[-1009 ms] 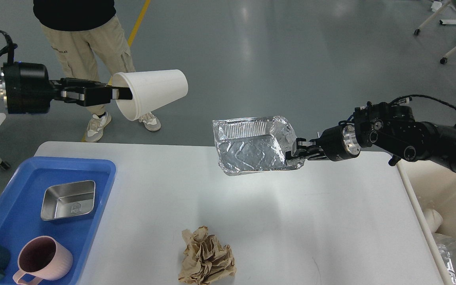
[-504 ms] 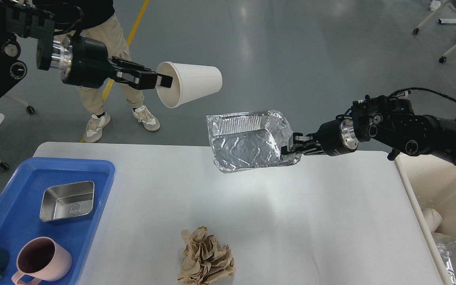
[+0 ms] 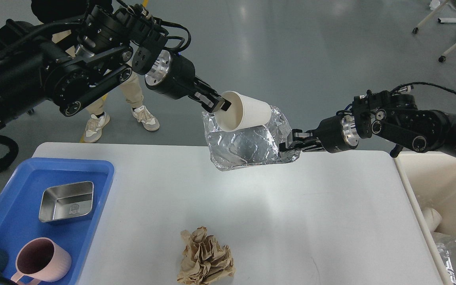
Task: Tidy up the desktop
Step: 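Lower the paper cup into the held foil tray and release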
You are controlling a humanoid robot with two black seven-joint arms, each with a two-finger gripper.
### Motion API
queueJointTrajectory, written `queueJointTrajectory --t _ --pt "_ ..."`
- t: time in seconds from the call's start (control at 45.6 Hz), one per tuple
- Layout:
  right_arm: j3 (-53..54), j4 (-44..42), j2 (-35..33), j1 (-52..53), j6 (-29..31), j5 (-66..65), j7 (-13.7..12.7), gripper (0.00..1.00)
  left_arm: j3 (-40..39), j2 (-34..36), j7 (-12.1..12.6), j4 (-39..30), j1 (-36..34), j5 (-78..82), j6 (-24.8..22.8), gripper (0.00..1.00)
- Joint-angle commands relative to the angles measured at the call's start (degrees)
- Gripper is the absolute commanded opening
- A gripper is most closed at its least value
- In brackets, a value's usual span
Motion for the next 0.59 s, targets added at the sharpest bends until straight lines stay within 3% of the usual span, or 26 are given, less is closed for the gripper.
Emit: queueJointTrajectory --t 0.0,0.417,0.46,0.57 --pt "-0.1 0.1 0.0 0.1 -0.1 0.0 -0.1 0.0 2.2 -1.9 0.1 1.5 -0.5 0.2 0.5 0.06" --pt "-0.1 1.3 -0.5 1.0 -0.2 0.0 -0.6 0.0 6.9 -10.2 0.2 10.3 -1.4 -0.5 4.2 0.09" --pt "-0.1 1.4 -0.8 1.0 -0.2 0.0 -0.6 0.0 6.8 -10.7 0.3 10.8 -1.4 -0.8 4.5 0.13" --pt "-0.1 1.3 -1.0 0.9 -0.2 0.0 -0.6 0.0 6.4 -11.1 2.4 11.4 -1.4 -2.7 5.2 0.36"
